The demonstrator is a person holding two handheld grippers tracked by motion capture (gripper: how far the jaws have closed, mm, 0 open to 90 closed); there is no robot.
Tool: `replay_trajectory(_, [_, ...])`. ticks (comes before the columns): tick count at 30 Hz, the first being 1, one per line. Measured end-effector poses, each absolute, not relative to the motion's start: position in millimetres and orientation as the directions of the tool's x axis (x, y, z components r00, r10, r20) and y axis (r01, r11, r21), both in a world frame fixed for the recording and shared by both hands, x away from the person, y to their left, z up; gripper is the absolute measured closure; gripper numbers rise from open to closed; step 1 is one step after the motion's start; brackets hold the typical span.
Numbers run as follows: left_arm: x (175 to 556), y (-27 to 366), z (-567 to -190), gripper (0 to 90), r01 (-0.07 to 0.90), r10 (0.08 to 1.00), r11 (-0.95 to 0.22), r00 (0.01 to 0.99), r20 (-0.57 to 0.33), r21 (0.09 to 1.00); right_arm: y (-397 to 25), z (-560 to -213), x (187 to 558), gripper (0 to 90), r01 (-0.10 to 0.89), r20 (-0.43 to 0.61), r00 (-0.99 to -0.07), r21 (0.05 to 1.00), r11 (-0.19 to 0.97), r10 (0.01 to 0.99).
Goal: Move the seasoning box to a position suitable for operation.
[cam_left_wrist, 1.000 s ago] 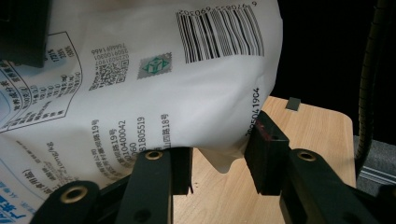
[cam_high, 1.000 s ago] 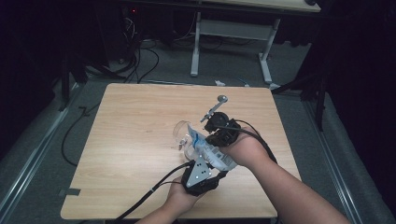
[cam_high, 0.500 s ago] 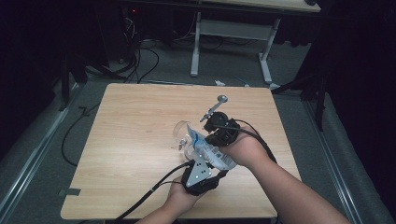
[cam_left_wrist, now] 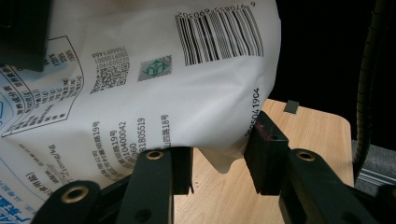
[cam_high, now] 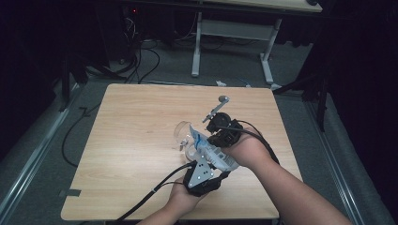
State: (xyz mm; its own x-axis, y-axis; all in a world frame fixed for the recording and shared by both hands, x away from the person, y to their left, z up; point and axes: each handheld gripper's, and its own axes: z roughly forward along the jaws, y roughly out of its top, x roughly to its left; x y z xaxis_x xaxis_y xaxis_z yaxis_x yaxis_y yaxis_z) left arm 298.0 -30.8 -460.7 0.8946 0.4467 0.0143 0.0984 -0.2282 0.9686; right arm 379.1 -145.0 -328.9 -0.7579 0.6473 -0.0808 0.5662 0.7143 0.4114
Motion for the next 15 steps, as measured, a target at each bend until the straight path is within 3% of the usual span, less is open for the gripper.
replay_trajectory(15, [298.8, -32.3, -459.2, 65.8, 0.097, 0.448, -0.225, 0.894, 0.014, 0.969, -146.6, -328.9, 380.0, 90.0, 0.567, -0.083, -0.756, 0.412, 0.713, 0.649])
